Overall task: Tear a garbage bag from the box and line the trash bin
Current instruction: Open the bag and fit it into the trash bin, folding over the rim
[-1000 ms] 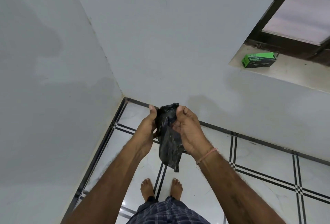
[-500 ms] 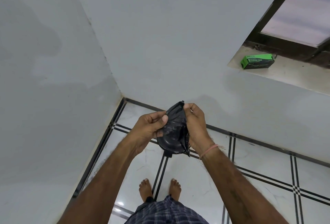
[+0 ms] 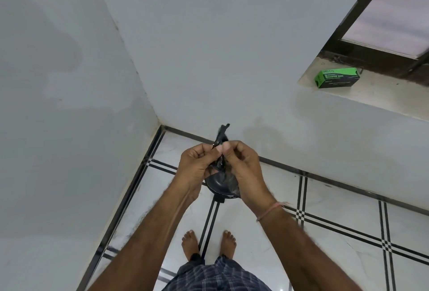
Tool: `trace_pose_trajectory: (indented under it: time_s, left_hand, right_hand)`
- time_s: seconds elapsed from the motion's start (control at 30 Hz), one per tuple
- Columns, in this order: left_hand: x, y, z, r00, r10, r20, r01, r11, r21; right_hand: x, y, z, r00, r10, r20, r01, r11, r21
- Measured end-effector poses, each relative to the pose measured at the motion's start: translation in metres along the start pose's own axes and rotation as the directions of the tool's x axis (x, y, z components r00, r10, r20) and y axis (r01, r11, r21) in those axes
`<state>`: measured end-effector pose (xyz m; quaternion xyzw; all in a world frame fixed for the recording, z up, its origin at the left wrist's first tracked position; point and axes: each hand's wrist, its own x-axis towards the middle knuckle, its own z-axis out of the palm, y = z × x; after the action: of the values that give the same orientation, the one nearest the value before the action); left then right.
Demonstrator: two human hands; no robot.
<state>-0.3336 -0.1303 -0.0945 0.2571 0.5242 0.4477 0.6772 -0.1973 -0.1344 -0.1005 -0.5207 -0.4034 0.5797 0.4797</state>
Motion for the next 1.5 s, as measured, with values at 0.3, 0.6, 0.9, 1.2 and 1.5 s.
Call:
trace_pose_trajectory:
  time_s: [0.3,0.6,0.9,1.2,1.5]
  left_hand:
    - [-0.006,-0.005,0.002,0.998,-0.026,0.059,0.033,0.991,-0.128]
    - [-0.003,-0.008,0.006,0.998,-0.065,-0.002,0.061,0.947,-0.317]
    - [0.007,-0.015,0.006,0.965,-0.192,-0.178,0.060,0.825,-0.562]
    - [0.014,-0.010,-0.002,0.966,0.067,-0.249,-0.089,0.993,-0.078]
    - [0.023,0.007,-0.011,0.914,0.025,-0.404,-0.095,0.984,-0.153]
  right_hand:
    - [0.007,-0.007,-0.003,0.992,0.125,0.033,-0.128,0.985,0.115]
    - [0.001,-0.007,0.008,0.976,0.219,-0.006,-0.202,0.909,0.364]
    - [0.007,0.002,-0.001,0.889,0.418,-0.185,-0.339,0.875,0.346]
    - [0.020,0.010,-0.028,0.951,-0.292,0.106,0.278,0.648,-0.709]
    - [0.005,0.018,-0.045,0.932,-0.321,0.167,0.361,0.810,-0.461]
